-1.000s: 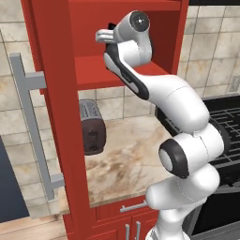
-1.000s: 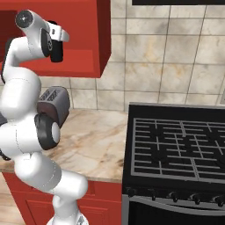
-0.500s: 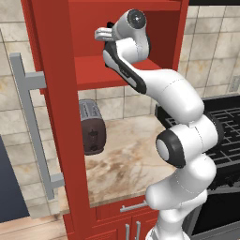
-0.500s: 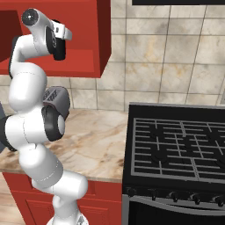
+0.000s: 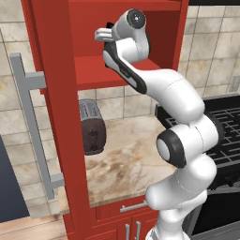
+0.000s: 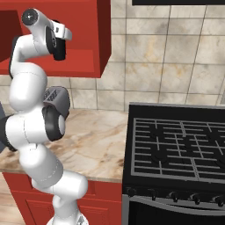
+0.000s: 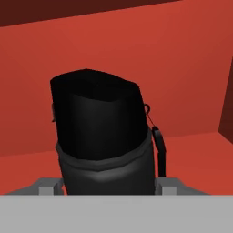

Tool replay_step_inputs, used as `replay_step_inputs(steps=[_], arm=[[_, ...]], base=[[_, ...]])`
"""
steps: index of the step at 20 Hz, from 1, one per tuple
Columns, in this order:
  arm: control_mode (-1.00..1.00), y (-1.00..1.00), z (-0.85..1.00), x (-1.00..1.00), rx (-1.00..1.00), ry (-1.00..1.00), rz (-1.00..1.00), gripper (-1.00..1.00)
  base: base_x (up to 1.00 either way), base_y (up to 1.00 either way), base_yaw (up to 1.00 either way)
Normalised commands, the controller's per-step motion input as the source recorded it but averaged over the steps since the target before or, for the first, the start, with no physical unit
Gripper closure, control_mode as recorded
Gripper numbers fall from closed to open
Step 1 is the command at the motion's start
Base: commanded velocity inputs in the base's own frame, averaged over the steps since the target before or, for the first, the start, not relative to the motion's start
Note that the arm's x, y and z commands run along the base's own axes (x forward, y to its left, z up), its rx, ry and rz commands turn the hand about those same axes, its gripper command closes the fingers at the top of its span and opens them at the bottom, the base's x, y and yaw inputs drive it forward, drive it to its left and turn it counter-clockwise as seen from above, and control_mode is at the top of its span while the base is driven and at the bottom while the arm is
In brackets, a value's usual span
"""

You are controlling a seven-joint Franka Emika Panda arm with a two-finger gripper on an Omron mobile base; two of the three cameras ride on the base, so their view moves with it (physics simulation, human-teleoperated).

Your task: Pick the water bottle from the counter and place it in the open cabinet.

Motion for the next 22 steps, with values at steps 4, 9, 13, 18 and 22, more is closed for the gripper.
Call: replay_step_inputs(steps=[4, 9, 13, 18, 22], arm=[[-1.00, 0.00, -0.30, 0.00, -0.03, -0.06, 0.00, 1.00], [-1.00, 0.00, -0.30, 0.00, -0.03, -0.03, 0.00, 1.00], [-1.00, 0.00, -0.12, 0.00, -0.01, 0.00, 0.00, 1.00], [-1.00, 0.00, 0.00, 0.00, 0.00, 0.00, 0.00, 1.00], [-1.00, 0.00, 0.00, 0.00, 0.00, 0.00, 0.00, -1.00]], base=[[0.00, 0.00, 0.00], [0.00, 0.00, 0.00], [0.00, 0.00, 0.00], [0.00, 0.00, 0.00], [0.00, 0.00, 0.00]])
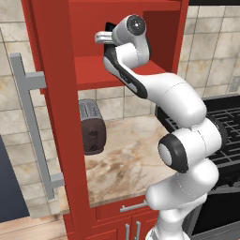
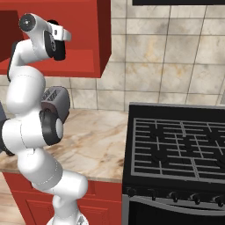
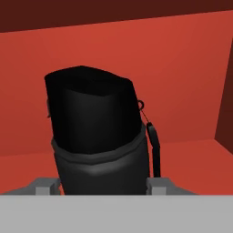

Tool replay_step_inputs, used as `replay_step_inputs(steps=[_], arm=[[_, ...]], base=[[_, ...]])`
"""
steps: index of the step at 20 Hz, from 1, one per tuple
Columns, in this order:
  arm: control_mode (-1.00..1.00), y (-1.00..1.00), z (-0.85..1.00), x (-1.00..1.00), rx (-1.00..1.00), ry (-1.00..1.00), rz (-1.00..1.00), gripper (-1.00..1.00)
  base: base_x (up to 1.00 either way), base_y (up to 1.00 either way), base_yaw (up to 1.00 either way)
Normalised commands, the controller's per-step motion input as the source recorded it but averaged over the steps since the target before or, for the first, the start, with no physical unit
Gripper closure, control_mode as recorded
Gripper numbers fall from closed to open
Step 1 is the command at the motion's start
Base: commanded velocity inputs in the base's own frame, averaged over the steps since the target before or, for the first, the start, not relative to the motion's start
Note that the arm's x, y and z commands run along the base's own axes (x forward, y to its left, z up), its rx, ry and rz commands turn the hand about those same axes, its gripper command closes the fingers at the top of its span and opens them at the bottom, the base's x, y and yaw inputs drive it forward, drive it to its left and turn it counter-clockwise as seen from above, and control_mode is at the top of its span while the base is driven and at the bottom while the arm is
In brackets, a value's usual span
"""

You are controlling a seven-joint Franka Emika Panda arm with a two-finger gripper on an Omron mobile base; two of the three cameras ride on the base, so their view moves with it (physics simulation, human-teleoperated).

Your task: Pick the water bottle from the counter and place it in the open cabinet.

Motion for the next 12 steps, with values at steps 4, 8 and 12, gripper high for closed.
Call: replay_step_inputs(steps=[4, 8, 12], arm=[[-1.00, 0.00, 0.00, 0.00, 0.00, 0.00, 0.00, -1.00], [-1.00, 0.00, 0.00, 0.00, 0.00, 0.00, 0.00, -1.00], [-1.00, 0.00, 0.00, 0.00, 0.00, 0.00, 0.00, -1.00]], base=[[0.00, 0.00, 0.00], [0.00, 0.00, 0.00], [0.00, 0.00, 0.00]])
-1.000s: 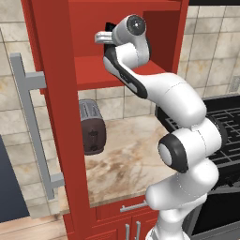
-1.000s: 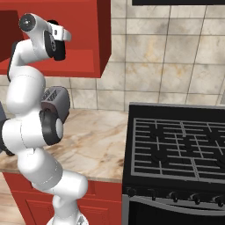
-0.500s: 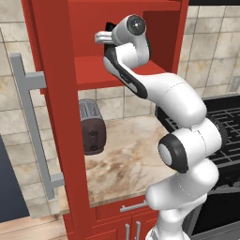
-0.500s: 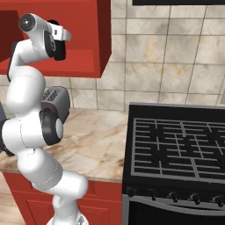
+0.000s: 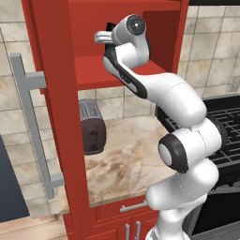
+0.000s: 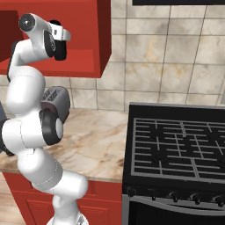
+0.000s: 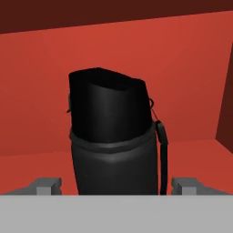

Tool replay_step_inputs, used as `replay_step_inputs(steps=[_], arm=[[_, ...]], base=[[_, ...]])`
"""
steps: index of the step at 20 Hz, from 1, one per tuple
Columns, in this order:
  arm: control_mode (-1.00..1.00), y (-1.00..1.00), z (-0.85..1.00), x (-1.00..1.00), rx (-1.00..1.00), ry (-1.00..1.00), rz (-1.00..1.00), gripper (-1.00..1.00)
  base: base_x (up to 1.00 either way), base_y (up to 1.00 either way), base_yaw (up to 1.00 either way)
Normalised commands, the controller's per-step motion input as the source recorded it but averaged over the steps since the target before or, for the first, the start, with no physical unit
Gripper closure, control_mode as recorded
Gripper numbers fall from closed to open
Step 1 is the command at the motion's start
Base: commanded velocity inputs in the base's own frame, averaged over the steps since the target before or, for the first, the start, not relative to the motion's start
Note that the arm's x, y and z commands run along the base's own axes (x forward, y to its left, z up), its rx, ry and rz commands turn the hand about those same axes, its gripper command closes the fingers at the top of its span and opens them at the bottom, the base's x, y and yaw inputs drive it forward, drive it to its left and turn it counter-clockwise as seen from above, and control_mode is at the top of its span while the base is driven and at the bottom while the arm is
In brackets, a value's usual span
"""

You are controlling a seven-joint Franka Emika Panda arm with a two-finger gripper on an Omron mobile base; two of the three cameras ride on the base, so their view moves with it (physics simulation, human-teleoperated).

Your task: Pick the water bottle from the counter and place it in the open cabinet.

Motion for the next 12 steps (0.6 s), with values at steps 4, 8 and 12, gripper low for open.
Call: replay_step_inputs(steps=[4, 8, 12], arm=[[-1.00, 0.00, 0.00, 0.00, 0.00, 0.01, 0.00, -1.00], [-1.00, 0.00, 0.00, -0.03, 0.00, 0.03, 0.00, -1.00], [-1.00, 0.00, 0.00, -0.34, 0.00, 0.03, 0.00, -1.00]], base=[[0.00, 0.00, 0.00], [0.00, 0.00, 0.00], [0.00, 0.00, 0.00]])
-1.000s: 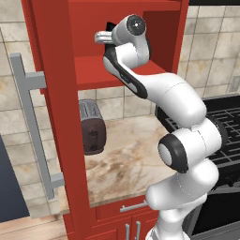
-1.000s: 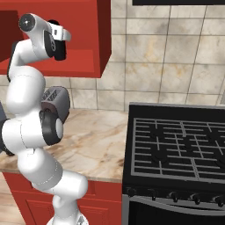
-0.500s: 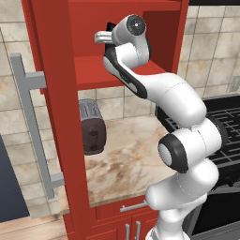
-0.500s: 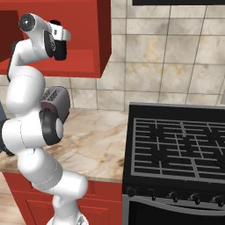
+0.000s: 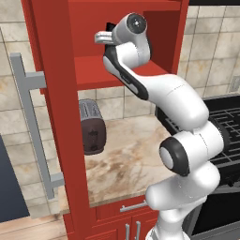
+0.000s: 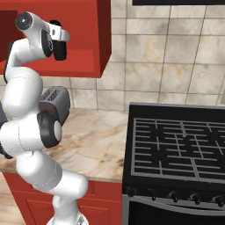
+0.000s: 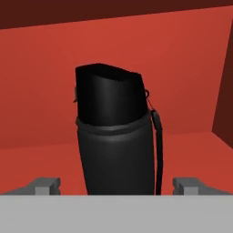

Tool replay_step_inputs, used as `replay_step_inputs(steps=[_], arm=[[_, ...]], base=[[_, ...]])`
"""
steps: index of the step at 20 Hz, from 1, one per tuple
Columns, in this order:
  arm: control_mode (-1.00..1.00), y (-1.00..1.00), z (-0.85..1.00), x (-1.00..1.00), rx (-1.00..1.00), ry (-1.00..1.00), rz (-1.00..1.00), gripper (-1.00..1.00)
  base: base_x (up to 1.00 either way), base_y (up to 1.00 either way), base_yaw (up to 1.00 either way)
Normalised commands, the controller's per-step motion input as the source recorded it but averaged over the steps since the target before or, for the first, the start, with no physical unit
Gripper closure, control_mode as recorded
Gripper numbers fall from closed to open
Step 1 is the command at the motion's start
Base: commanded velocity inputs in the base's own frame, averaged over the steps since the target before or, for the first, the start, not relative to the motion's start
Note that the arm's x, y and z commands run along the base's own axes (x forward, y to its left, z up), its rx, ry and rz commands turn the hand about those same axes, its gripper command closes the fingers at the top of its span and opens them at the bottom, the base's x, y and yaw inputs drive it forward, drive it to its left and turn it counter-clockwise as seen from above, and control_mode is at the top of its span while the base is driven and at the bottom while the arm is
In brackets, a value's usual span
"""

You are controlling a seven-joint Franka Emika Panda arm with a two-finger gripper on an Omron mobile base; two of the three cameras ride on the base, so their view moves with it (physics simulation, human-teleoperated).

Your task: Pick the water bottle from the counter and place it in the open cabinet.

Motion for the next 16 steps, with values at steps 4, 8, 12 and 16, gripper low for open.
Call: replay_step_inputs(steps=[4, 8, 12, 16], arm=[[-1.00, 0.00, 0.00, -0.65, 0.00, 0.05, 0.00, -1.00], [-1.00, 0.00, 0.00, -0.76, 0.00, 0.05, 0.00, -1.00], [-1.00, -0.06, 0.00, -0.77, 0.00, 0.05, 0.00, -1.00], [-1.00, -0.11, 0.00, -0.83, 0.00, 0.07, -0.02, -1.00]], base=[[0.00, 0.00, 0.00], [0.00, 0.00, 0.00], [0.00, 0.00, 0.00], [0.00, 0.00, 0.00]])
